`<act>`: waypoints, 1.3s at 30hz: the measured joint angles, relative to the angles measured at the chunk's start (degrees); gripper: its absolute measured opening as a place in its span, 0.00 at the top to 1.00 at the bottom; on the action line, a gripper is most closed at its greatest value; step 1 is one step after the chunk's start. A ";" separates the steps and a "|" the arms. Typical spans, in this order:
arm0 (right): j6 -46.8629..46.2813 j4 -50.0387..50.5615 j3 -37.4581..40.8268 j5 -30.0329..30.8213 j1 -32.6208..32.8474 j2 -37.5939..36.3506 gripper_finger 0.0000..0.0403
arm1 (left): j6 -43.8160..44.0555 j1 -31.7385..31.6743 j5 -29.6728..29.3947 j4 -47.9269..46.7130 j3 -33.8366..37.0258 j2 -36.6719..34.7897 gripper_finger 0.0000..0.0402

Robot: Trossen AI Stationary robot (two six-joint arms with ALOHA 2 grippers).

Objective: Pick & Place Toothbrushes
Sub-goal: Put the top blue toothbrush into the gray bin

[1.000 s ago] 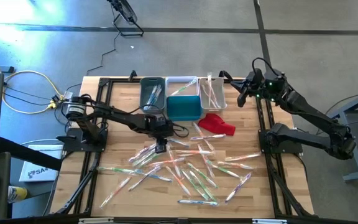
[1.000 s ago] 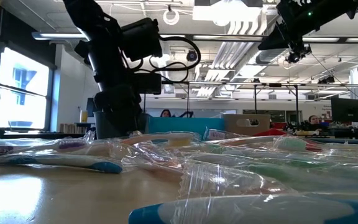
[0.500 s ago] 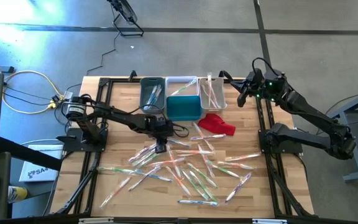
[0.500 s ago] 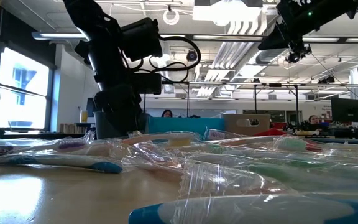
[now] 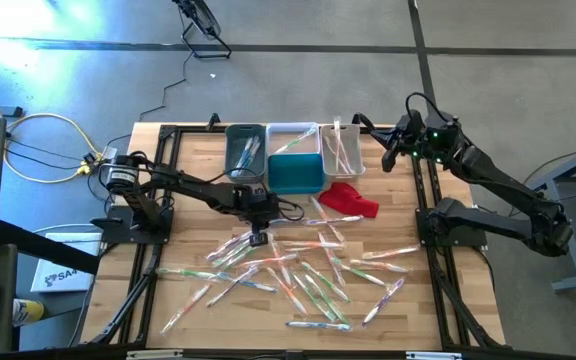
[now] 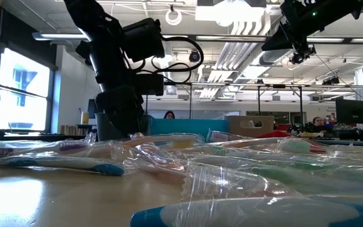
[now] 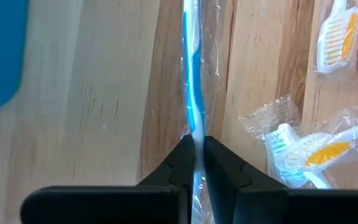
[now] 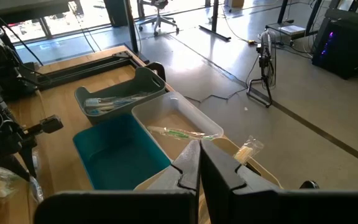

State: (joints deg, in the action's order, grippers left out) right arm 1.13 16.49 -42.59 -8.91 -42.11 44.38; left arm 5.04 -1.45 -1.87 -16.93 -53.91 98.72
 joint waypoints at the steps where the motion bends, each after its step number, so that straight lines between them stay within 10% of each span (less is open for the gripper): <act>1: 0.00 0.02 0.00 0.00 0.00 0.00 0.99 | 0.00 0.00 0.00 0.00 0.00 0.00 0.95; 19: 0.00 0.01 0.00 0.00 -0.02 0.00 0.99 | -0.27 -0.07 -0.71 -2.29 0.00 -2.95 0.98; 39: 0.20 -0.07 0.00 -0.04 0.00 0.00 0.99 | 10.93 -0.09 -16.15 -10.66 -0.07 -23.72 0.98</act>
State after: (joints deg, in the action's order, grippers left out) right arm 1.32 16.43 -42.59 -8.95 -42.11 44.38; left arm 15.97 -1.54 -18.02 -27.58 -53.98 74.99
